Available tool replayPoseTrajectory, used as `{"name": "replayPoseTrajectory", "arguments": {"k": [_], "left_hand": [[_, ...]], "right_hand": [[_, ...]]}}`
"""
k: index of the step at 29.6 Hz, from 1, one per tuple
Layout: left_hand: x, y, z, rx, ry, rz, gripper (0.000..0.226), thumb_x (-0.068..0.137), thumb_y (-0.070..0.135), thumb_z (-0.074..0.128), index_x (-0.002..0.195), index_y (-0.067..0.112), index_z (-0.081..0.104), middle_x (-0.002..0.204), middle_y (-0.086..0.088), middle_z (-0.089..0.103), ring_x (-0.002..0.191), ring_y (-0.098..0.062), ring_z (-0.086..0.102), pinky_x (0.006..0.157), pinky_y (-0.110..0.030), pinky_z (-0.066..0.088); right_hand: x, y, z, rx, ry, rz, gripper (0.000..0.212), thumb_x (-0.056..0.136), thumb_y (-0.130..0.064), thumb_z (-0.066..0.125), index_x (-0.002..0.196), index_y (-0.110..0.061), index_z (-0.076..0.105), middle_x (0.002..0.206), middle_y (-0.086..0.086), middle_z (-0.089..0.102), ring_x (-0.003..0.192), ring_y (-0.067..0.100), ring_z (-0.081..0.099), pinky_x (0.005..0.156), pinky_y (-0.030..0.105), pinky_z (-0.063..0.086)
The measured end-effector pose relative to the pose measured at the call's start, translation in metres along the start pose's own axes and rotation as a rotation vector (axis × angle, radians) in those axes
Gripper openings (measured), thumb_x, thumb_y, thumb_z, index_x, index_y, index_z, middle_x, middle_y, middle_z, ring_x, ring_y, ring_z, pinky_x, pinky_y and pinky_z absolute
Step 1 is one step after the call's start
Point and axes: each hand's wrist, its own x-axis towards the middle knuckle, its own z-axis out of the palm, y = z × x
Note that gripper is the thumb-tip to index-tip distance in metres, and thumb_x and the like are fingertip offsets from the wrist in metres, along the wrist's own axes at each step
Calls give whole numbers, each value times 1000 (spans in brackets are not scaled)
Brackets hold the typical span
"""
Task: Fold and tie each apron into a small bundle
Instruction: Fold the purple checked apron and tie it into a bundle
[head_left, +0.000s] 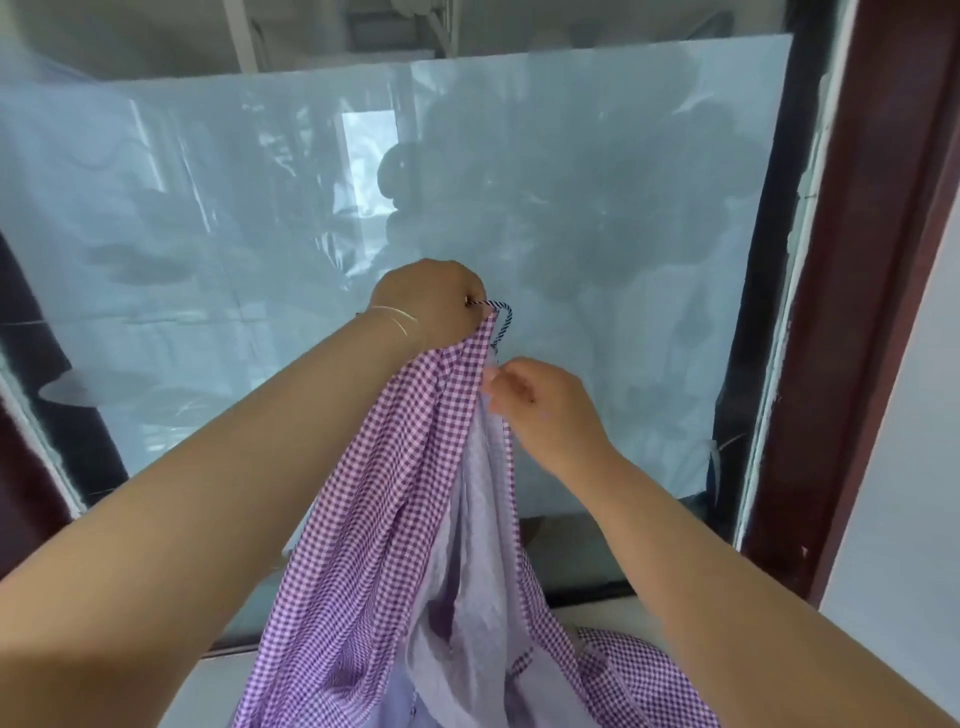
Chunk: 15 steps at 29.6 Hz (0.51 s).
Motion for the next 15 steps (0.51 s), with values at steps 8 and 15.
{"name": "replayPoseTrajectory", "arguments": {"k": [8,15], "left_hand": [[-15,-11,17,-682,-85,-122,21,91,26,64,73,17,69,62,-2,51,47,-7,36,48,-16,35],[-24,-23,21,-817,-274,-118,26,90,26,64,92,1,71,89,-21,69,75,-18,60,80,-34,52]], "right_hand": [[0,-4,37,-77,24,-42,24,95,-42,52,88,-18,52,68,-6,53,58,12,49,53,29,36],[-6,-27,28,452,-37,-44,16,91,-30,63,91,-14,62,94,3,67,88,16,64,81,29,51]]}}
